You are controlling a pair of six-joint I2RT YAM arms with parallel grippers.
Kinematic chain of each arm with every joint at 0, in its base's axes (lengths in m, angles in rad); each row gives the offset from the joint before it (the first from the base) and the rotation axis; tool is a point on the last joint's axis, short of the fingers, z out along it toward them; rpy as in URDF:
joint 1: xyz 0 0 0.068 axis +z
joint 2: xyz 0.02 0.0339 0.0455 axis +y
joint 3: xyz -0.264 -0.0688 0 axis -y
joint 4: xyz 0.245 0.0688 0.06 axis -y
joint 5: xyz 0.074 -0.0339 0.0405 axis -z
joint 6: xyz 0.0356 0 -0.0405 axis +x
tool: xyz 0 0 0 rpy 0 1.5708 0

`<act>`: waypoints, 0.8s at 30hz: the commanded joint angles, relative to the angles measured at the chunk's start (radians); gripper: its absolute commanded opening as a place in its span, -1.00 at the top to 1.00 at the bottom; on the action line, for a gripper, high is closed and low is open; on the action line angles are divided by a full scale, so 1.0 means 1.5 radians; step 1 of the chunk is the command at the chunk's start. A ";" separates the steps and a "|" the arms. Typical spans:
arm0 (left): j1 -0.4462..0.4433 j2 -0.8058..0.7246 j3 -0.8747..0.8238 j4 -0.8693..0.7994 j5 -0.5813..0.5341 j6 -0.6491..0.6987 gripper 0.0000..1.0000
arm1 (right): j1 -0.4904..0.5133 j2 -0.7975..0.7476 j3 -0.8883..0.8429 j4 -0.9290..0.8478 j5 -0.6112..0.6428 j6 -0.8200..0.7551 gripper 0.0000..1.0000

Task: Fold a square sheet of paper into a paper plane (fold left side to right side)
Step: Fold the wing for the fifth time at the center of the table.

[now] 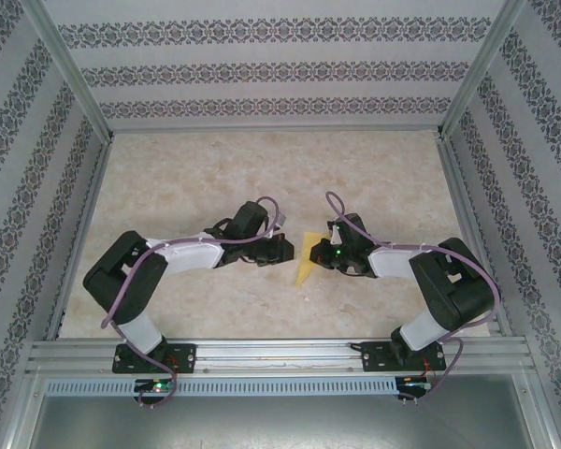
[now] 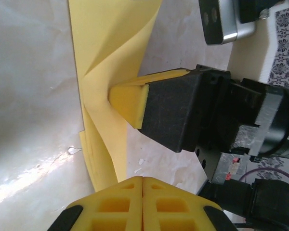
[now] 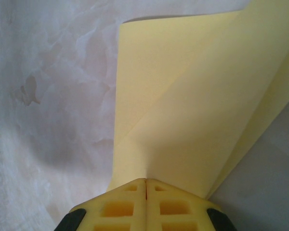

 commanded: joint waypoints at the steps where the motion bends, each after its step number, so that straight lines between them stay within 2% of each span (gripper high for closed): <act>1: -0.015 0.037 0.007 0.077 0.054 -0.043 0.88 | 0.011 0.025 -0.021 -0.088 0.026 -0.011 1.00; 10: -0.030 0.093 0.036 0.096 0.065 -0.051 0.89 | 0.011 0.026 -0.019 -0.094 0.027 -0.014 1.00; 20: -0.031 0.065 0.059 -0.028 0.013 0.014 0.90 | 0.011 0.026 -0.018 -0.096 0.026 -0.015 1.00; 24: -0.031 0.068 0.065 -0.008 0.040 0.002 0.90 | 0.011 0.028 -0.017 -0.095 0.026 -0.016 1.00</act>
